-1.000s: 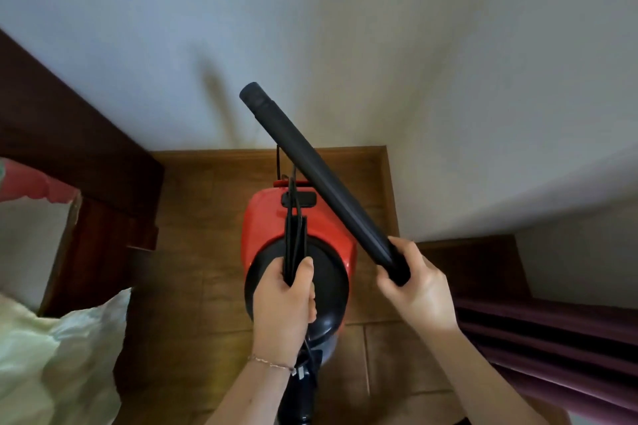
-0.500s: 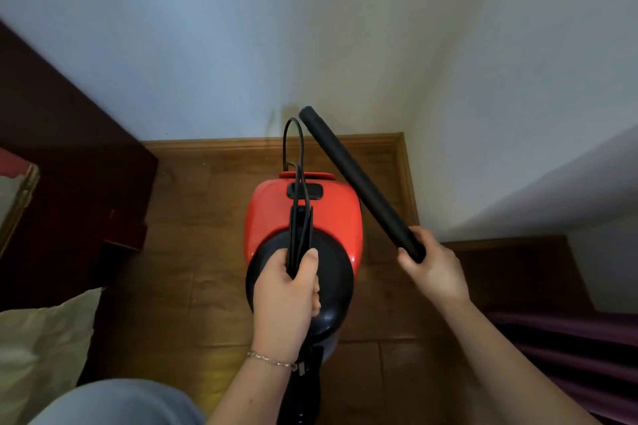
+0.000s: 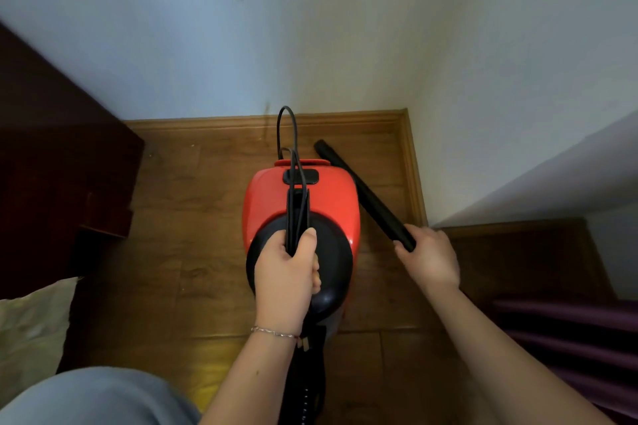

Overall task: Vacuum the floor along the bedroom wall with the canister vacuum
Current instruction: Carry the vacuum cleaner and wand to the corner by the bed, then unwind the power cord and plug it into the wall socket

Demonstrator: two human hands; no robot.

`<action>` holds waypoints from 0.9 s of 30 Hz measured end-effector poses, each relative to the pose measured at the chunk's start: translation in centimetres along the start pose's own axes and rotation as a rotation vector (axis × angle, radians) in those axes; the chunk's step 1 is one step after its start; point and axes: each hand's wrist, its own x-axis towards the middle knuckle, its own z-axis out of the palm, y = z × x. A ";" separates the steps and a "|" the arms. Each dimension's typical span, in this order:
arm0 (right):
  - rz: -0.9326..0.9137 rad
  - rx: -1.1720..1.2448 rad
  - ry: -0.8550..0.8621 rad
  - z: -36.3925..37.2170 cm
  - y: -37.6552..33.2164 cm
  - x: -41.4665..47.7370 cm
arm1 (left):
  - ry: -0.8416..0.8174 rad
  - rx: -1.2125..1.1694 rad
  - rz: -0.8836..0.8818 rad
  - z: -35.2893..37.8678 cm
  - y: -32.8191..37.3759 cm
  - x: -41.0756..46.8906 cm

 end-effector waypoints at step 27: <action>-0.224 -0.261 -0.081 -3.7 -4.6 -2.5 | 0.022 0.408 0.186 -1.4 -0.8 1.8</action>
